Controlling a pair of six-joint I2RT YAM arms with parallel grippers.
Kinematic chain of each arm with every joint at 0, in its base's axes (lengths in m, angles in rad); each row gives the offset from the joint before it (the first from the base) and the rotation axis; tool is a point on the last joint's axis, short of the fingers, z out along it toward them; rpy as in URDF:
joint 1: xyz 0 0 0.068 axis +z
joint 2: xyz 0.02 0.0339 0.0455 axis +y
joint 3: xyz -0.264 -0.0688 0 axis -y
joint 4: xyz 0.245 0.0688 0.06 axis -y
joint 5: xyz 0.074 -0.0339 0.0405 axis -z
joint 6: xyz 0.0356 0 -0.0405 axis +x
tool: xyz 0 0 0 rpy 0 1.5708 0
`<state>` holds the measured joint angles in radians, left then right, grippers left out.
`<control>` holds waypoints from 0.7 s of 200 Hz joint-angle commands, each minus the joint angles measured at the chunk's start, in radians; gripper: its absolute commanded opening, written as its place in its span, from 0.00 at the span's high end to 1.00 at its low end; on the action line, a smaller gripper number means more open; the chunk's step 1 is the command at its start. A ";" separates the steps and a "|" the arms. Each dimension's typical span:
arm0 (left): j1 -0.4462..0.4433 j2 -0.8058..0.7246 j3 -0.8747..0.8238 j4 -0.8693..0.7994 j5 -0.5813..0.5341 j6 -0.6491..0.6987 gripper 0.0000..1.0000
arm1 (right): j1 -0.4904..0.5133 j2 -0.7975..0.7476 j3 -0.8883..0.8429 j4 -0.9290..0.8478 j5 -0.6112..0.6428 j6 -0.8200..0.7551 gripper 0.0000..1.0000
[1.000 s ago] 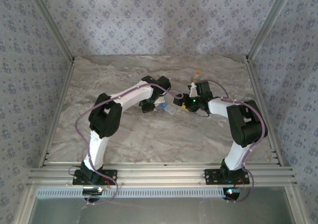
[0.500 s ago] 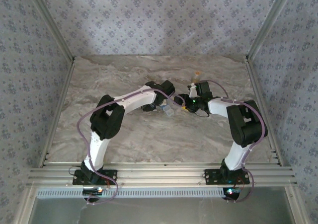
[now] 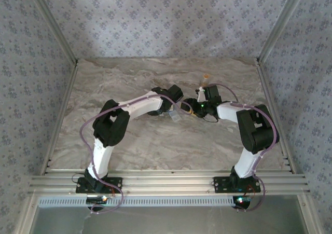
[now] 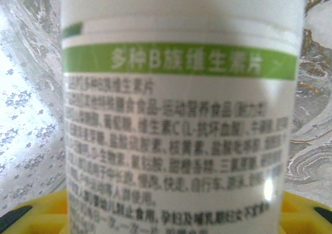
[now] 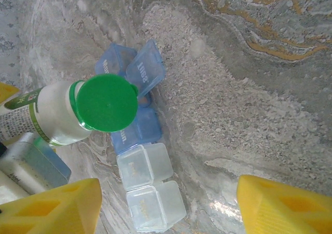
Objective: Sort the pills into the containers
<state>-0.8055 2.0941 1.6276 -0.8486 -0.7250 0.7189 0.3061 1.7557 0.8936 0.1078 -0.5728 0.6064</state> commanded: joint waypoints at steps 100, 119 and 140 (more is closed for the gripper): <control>0.021 -0.029 -0.033 -0.005 0.065 0.021 1.00 | 0.010 0.008 0.024 -0.029 -0.007 -0.008 0.29; 0.022 0.004 -0.034 -0.016 0.052 0.030 1.00 | 0.010 0.006 0.024 -0.030 -0.007 -0.009 0.29; 0.022 0.027 -0.024 -0.016 0.027 0.031 1.00 | 0.009 0.004 0.024 -0.031 -0.008 -0.009 0.29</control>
<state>-0.7856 2.0850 1.6081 -0.8333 -0.6758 0.7254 0.3084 1.7557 0.8944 0.1001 -0.5728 0.6060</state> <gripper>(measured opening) 0.504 0.712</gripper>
